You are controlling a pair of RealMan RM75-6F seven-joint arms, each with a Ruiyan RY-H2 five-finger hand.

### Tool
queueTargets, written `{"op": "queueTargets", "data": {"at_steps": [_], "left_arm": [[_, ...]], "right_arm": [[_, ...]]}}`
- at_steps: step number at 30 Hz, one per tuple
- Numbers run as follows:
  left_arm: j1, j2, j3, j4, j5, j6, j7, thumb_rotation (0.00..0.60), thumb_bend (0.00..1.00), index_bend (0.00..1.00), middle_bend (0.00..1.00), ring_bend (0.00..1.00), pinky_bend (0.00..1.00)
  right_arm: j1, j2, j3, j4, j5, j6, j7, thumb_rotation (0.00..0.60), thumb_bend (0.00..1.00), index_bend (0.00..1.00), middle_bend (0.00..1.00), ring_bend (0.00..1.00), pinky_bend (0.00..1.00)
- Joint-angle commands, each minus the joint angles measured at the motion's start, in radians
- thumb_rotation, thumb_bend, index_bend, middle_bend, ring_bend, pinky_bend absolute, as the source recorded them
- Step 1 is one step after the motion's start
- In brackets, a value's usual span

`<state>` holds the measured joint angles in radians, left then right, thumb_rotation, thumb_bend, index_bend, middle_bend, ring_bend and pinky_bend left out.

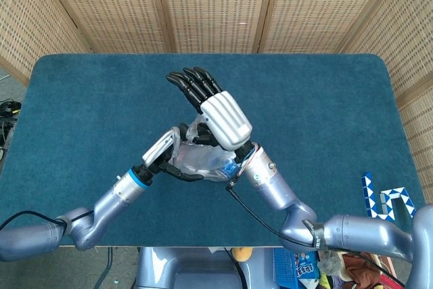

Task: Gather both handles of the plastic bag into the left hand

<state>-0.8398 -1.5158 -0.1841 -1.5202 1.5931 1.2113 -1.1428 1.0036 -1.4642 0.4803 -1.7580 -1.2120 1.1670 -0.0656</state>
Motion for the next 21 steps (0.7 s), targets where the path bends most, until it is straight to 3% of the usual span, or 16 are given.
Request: {"op": "queueTargets", "data": {"at_steps": [1, 14, 21], "left_arm": [[-0.007, -0.006, -0.007, -0.001, -0.007, -0.007, 0.011, 0.565, 0.09, 0.32, 0.24, 0.29, 0.22], [-0.035, -0.039, -0.024, 0.014, -0.024, -0.035, 0.093, 0.563, 0.09, 0.33, 0.23, 0.26, 0.18], [-0.052, -0.057, -0.047, 0.023, -0.044, -0.047, 0.141, 0.535, 0.09, 0.32, 0.22, 0.22, 0.14]], "right_arm": [[0.000, 0.000, 0.001, -0.005, -0.001, -0.001, 0.004, 0.600, 0.46, 0.00, 0.12, 0.06, 0.04], [0.002, 0.004, 0.017, -0.013, 0.013, 0.004, 0.002, 0.600, 0.46, 0.00, 0.12, 0.06, 0.04], [-0.006, 0.008, 0.000, -0.023, 0.004, -0.006, 0.018, 0.600, 0.46, 0.00, 0.12, 0.06, 0.04]]}}
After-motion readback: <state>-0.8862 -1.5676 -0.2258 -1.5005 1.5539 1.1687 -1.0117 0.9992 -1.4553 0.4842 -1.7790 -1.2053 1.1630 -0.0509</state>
